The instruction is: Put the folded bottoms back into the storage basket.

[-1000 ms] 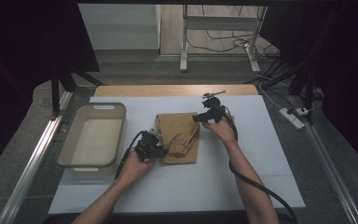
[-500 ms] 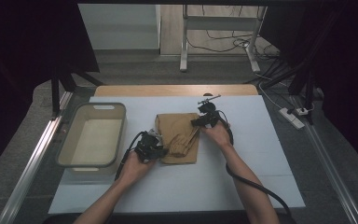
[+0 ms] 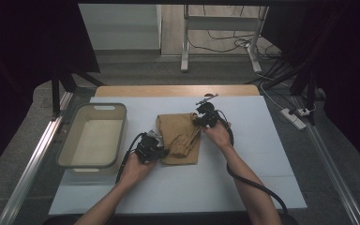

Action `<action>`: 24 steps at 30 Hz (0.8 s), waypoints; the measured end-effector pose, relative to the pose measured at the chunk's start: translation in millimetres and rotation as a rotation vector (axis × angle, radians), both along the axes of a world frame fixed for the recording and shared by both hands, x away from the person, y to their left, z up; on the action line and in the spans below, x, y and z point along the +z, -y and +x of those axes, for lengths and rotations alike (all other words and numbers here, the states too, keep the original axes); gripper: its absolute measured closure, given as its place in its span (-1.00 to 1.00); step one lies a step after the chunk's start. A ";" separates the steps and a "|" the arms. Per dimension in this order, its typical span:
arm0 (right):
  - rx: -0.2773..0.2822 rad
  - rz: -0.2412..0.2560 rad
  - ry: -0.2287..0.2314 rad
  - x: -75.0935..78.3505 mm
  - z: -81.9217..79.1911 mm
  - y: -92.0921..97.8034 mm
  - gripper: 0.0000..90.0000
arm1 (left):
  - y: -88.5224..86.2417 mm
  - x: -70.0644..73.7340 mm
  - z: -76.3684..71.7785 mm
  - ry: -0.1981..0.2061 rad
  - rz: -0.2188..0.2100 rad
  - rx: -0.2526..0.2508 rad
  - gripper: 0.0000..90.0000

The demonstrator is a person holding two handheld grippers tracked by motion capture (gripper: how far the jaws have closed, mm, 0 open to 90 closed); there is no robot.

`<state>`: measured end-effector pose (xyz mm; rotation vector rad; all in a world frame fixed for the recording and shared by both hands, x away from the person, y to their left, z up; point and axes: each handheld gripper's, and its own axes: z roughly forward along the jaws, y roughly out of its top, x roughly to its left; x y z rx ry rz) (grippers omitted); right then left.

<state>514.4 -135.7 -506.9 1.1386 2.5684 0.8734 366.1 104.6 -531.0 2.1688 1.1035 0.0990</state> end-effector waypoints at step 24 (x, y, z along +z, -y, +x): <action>0.085 0.091 0.076 48.8 -18.9 -4.3 0.85 | -10.5 49.0 -8.7 0.069 0.037 0.040 0.74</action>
